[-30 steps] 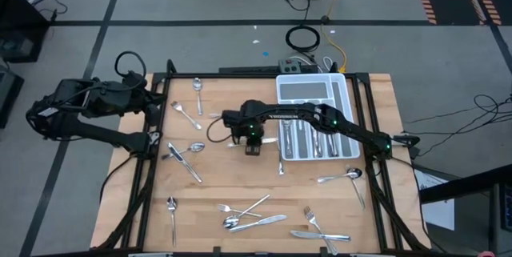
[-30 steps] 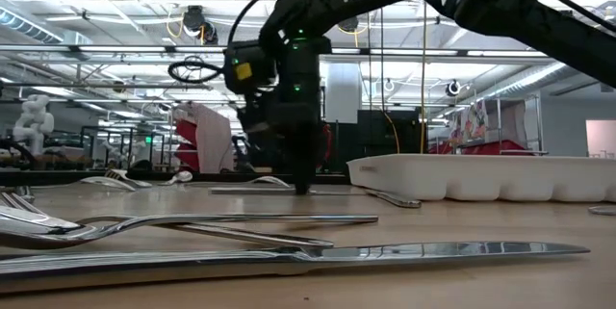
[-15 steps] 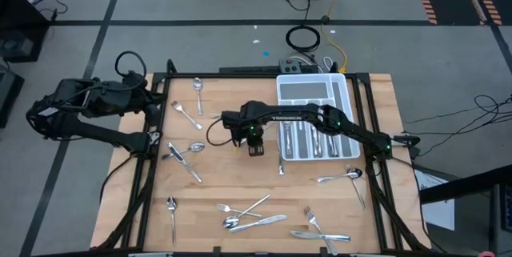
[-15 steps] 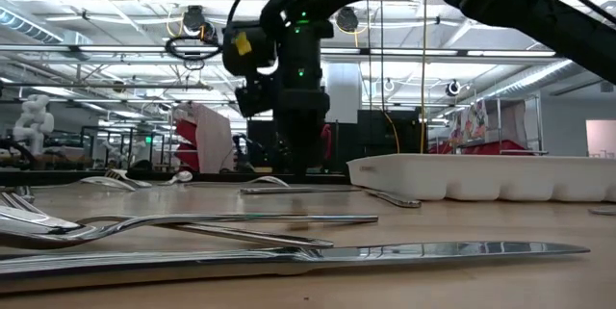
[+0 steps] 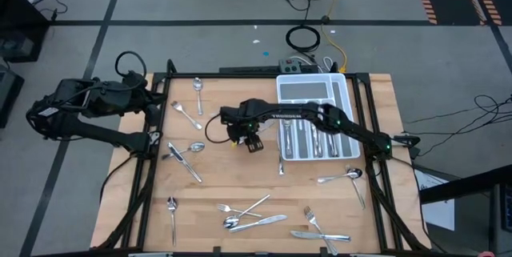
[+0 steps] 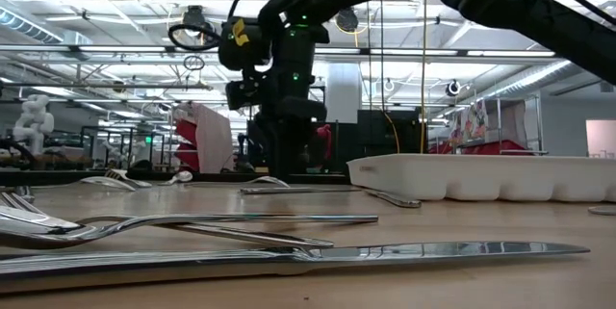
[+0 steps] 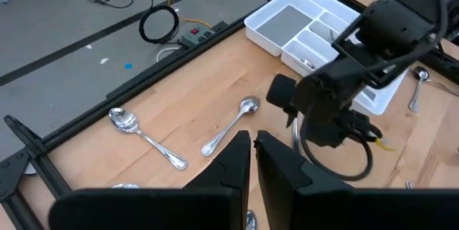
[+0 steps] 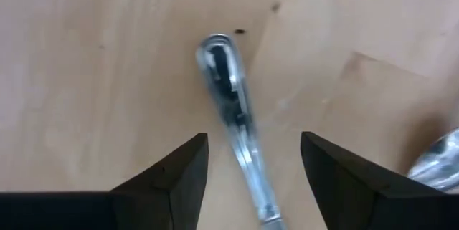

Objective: Sort silverware
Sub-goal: Put the silver knife into the white silverware tray

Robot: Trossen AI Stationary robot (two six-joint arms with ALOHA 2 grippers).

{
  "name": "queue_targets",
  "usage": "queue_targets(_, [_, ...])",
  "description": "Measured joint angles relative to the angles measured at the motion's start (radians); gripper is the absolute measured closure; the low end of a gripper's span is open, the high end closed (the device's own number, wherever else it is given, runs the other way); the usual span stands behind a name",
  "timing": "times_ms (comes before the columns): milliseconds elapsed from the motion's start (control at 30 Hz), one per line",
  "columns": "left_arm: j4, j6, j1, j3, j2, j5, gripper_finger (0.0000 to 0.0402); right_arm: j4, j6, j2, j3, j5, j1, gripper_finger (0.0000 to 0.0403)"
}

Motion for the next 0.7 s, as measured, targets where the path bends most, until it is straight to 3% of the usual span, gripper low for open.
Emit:
queue_targets(300, [0.000, -0.002, 0.000, 0.000, 0.000, -0.011, 0.0369, -0.034, -0.053, 0.041, 0.002, -0.059, -0.040, 0.0201])
queue_targets(500, [0.000, -0.002, 0.000, 0.000, 0.000, -0.024, 0.0369, -0.035, -0.073, 0.054, 0.003, -0.015, -0.037, 0.0205])
queue_targets(700, [-0.001, -0.002, 0.000, 0.000, 0.000, -0.034, 0.0369, -0.035, -0.078, 0.100, 0.008, -0.007, -0.033, 0.0254])
